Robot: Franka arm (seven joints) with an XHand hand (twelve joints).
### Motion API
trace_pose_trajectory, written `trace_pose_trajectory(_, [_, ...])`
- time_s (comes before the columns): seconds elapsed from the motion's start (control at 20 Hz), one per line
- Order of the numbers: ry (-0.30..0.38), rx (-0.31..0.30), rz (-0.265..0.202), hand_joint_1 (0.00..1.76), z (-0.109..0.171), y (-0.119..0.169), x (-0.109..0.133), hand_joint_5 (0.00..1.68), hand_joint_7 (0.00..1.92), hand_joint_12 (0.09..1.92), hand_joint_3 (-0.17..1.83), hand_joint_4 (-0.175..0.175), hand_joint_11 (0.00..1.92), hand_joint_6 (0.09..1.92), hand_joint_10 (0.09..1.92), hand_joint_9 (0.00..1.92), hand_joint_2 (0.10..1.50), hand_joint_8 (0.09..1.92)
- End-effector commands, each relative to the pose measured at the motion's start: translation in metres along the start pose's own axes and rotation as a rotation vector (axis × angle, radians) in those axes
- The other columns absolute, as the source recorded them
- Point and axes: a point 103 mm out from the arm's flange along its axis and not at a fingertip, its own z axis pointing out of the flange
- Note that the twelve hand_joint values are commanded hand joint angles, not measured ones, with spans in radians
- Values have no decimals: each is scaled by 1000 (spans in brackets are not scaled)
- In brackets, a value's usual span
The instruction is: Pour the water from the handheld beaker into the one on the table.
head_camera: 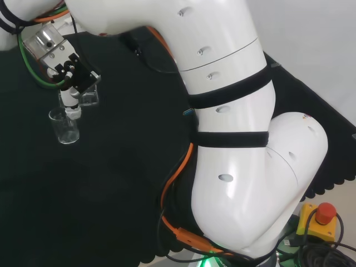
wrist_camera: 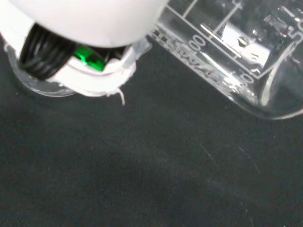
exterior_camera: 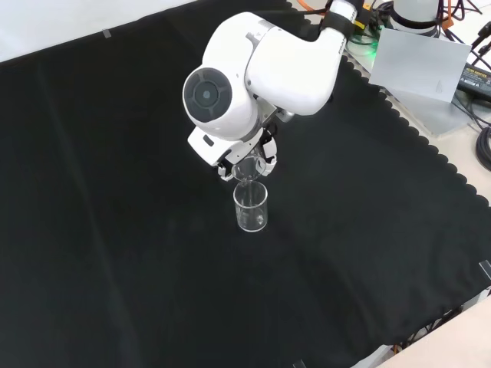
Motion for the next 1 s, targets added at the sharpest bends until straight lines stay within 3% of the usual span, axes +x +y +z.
trace_pose_trajectory(0.05, [-15, 14, 4, 1220, 0, -1, 3, 1587, 1834, 726, 656, -125, 1384, 87, 87, 1723, 588, 87])
trace_pose_trajectory(0.2, [-28, 25, 3, 1219, -1, -1, 6, 1586, 1835, 726, 656, -125, 1382, 87, 87, 1723, 588, 87])
trace_pose_trajectory(0.3, [-36, 43, 40, 1219, -1, -1, 8, 1586, 1835, 725, 656, -125, 1382, 87, 87, 1723, 588, 87])
trace_pose_trajectory(0.45, [-37, 49, 33, 1219, -2, -2, 9, 1585, 1835, 725, 656, -124, 1381, 87, 87, 1723, 588, 87])
trace_pose_trajectory(0.6, [5, 60, 8, 1219, -5, -2, -1, 1585, 1833, 725, 656, -124, 1381, 87, 87, 1723, 589, 87])
trace_pose_trajectory(1.0, [-58, 81, 24, 1219, -3, -1, 9, 1583, 1832, 725, 655, -122, 1381, 87, 87, 1721, 589, 87])
